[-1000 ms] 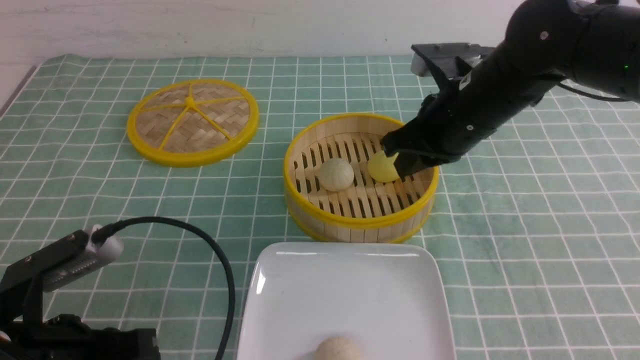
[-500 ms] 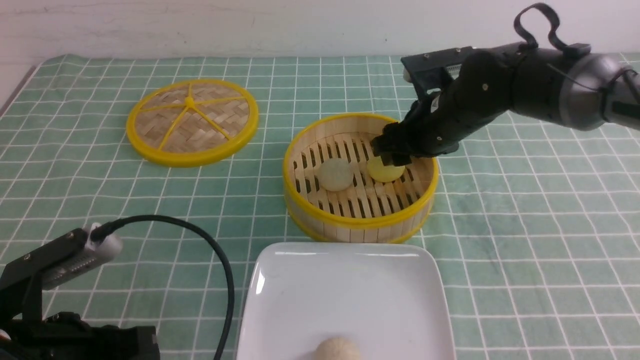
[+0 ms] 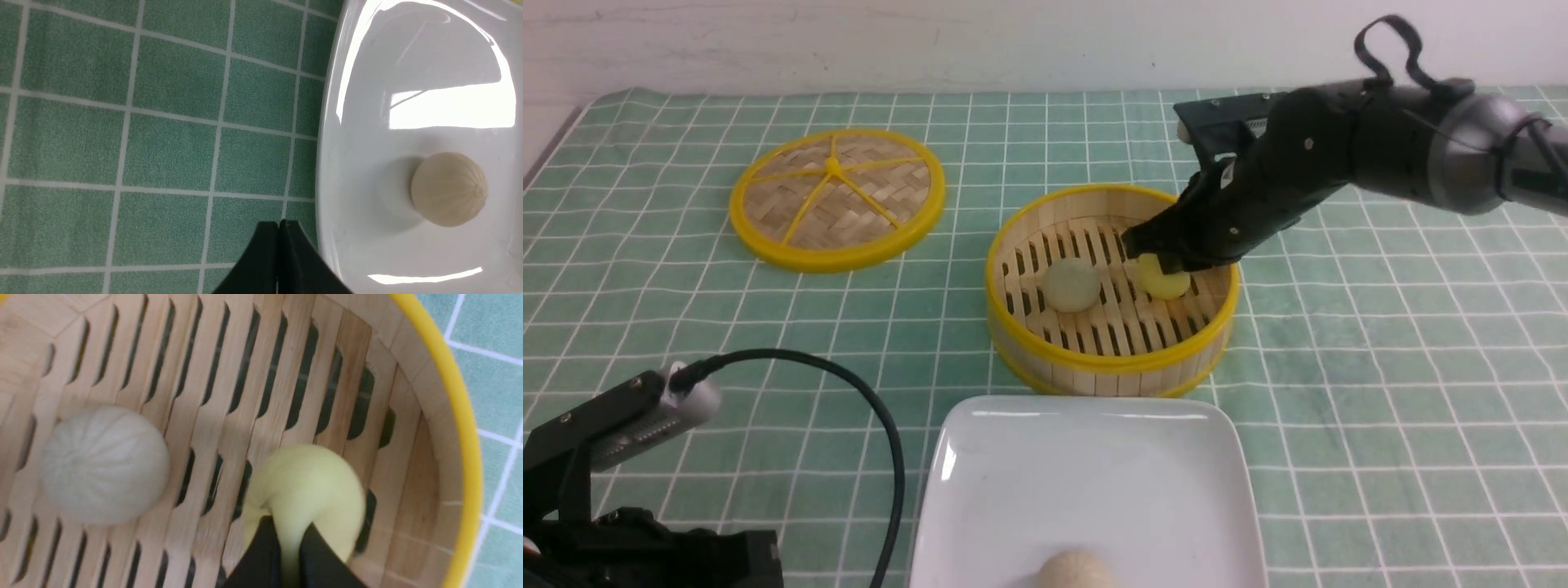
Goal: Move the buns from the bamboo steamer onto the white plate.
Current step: 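Move the steamed bun from the bamboo steamer onto the white plate with the right gripper, then reach into the bamboo steamer and grasp a bun with the left gripper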
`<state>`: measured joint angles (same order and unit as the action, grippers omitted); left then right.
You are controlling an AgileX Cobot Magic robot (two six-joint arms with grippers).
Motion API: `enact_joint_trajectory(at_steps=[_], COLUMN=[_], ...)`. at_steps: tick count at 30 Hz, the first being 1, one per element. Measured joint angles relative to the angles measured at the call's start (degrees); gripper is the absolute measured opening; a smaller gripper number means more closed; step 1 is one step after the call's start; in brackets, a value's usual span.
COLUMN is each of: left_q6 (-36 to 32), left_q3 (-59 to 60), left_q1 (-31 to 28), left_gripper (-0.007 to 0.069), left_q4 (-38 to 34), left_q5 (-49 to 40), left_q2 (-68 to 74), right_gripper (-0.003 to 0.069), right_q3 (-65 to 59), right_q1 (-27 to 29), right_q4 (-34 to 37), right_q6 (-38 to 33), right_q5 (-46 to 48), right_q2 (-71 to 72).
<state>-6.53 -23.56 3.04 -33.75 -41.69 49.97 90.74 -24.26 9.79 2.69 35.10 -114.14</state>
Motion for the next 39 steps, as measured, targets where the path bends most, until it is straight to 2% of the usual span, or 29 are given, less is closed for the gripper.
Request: enact_joint_trajectory(at_steps=[4,7,12,15,17,23,25,28,31,35,39], left_q6=[0.00,0.00,0.00,0.00,0.00,0.00,0.00,0.00,0.00,0.00,0.00], left_q3=[0.00,0.00,0.00,0.00,0.00,0.00,0.00,0.00,0.00,0.00,0.00], left_q1=[0.00,0.00,0.00,0.00,0.00,0.00,0.00,0.00,0.00,0.00,0.00], left_gripper=[0.0025,0.0031,0.0033,0.0036,0.0039,0.0044,0.0043,0.0045,0.0048,0.0051,0.0053], left_q4=[0.00,0.00,0.00,0.00,0.00,0.00,-0.01,-0.19,-0.24,-0.24,-0.24], left_q5=[0.00,0.20,1.18,1.50,1.63,2.15,2.64,3.28,3.28,3.28,3.22], left_q2=[0.00,0.00,0.00,0.00,0.00,0.00,0.00,0.00,0.00,0.00,0.00], right_gripper=[0.0013,0.0013,0.0013,0.0013,0.0015,0.0045,0.0080,0.0220,0.0347,0.0510,0.0568], right_q3=[0.00,-0.59,-9.96,-20.04,-27.99,-38.63,-39.73,-39.96,-39.13,-34.27,-27.68], right_q1=[0.00,-0.91,-7.33,-12.86,-16.99,-20.03,-20.08,-20.08,-19.86,-16.91,-13.24], right_q4=[0.01,0.08,2.71,4.95,5.86,5.84,5.84,6.02,6.02,4.67,2.51], right_q6=[-0.64,-0.98,-1.09,-1.09,-1.09,-1.09,-1.09,-1.02,-0.97,-0.97,-0.97], right_q5=[8.04,17.69,21.29,16.44,7.54,-9.84,-12.73,-15.89,-14.05,-1.90,9.45], right_q2=[8.69,18.51,27.00,28.11,27.10,21.07,18.90,16.26,16.20,18.52,23.23])
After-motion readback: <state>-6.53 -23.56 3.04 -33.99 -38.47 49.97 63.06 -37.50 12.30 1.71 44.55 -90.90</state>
